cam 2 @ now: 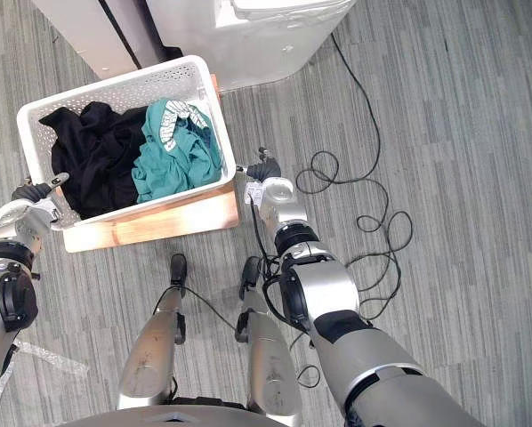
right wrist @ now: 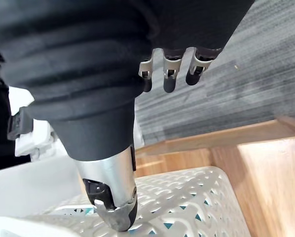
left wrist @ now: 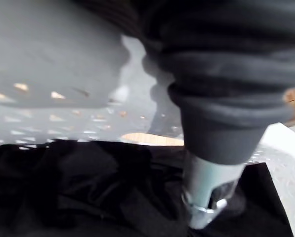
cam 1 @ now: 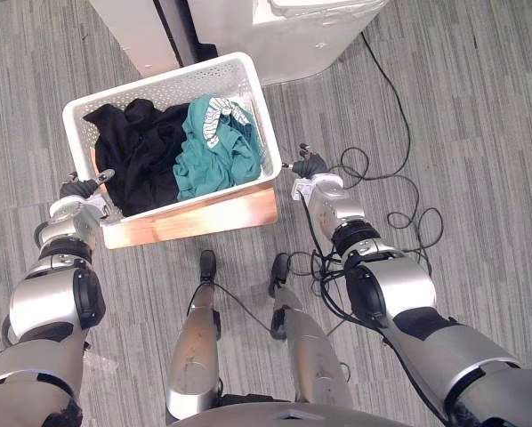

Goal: Pick up the laundry basket with both hands and put the clothes into the washing machine.

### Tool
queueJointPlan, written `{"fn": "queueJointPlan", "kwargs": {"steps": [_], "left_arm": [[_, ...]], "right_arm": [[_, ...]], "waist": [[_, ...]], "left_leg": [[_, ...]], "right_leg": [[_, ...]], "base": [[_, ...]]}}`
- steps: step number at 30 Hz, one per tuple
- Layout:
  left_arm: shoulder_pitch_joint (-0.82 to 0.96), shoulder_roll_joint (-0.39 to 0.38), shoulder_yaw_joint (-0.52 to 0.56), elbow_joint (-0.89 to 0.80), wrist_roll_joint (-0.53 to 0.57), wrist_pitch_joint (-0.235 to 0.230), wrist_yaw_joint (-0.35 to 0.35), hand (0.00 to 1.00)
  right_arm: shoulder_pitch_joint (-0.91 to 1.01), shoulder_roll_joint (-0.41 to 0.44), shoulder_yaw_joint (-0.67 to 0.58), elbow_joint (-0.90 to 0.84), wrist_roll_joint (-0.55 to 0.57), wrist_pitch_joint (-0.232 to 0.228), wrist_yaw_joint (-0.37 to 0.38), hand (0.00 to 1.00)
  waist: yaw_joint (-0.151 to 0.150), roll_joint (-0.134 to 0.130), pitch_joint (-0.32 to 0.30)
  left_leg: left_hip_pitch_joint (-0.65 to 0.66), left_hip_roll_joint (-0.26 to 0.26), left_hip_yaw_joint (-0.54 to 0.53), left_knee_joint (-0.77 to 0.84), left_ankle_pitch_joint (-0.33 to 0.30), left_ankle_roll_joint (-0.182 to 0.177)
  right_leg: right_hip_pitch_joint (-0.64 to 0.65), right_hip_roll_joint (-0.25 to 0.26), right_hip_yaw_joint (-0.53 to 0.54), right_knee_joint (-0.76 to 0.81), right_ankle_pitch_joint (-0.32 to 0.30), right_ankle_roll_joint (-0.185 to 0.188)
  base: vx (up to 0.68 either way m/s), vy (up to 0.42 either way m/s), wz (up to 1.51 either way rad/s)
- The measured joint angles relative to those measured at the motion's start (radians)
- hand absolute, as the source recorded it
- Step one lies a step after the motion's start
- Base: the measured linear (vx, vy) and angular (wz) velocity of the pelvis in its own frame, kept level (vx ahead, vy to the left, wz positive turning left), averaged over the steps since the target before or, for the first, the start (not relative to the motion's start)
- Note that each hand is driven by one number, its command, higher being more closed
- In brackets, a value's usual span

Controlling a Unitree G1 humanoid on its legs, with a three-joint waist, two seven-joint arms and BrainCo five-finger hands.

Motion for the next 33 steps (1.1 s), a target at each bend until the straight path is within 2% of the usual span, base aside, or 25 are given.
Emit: {"fn": "queueJointPlan", "kwargs": {"steps": [12, 18, 22, 29, 33], "left_arm": [[0.000, 0.006, -0.045, 0.019, -0.039, 0.000, 0.008, 0.00], [-0.001, 0.006, -0.059, 0.038, -0.042, 0.000, 0.008, 0.00], [-0.003, 0.024, -0.049, 0.034, -0.042, -0.005, 0.006, 0.00], [-0.003, 0.035, -0.038, 0.033, -0.042, -0.007, 0.007, 0.00], [-0.005, 0.036, -0.038, 0.032, -0.042, -0.015, 0.007, 0.00]], "right_arm": [[-0.020, -0.003, 0.008, -0.005, 0.001, -0.004, -0.039, 0.00], [-0.104, -0.065, -0.036, -0.008, 0.001, -0.002, -0.048, 0.00], [-0.157, -0.103, -0.052, -0.074, 0.007, -0.014, -0.100, 0.00], [-0.164, -0.082, -0.072, -0.151, 0.014, -0.026, -0.150, 0.00], [-0.169, -0.054, -0.070, -0.178, 0.012, -0.041, -0.150, 0.00]], "waist": [[-0.015, -0.005, 0.003], [-0.026, -0.010, 0.006], [-0.037, -0.017, 0.024], [-0.040, -0.018, 0.034], [-0.040, -0.018, 0.037]], "left_leg": [[0.003, 0.001, 0.005, 0.000, 0.001, 0.002], [0.010, 0.001, 0.023, 0.000, 0.005, 0.005], [0.011, 0.005, 0.027, -0.004, 0.007, 0.007], [0.010, 0.009, 0.030, -0.004, 0.008, 0.006], [0.009, 0.009, 0.030, 0.000, 0.008, 0.006]], "right_leg": [[0.000, 0.002, 0.008, 0.000, 0.007, 0.000], [0.000, 0.004, 0.026, -0.005, 0.022, 0.001], [0.000, 0.010, 0.031, -0.008, 0.027, 0.000], [0.000, 0.014, 0.036, -0.015, 0.033, 0.001], [0.000, 0.015, 0.036, -0.016, 0.033, 0.001]], "base": [[0.00, 0.000, -0.01], [-0.01, 0.007, -0.09], [-0.01, -0.003, -0.02], [-0.01, -0.003, -0.02], [0.00, 0.000, 0.00]]}}
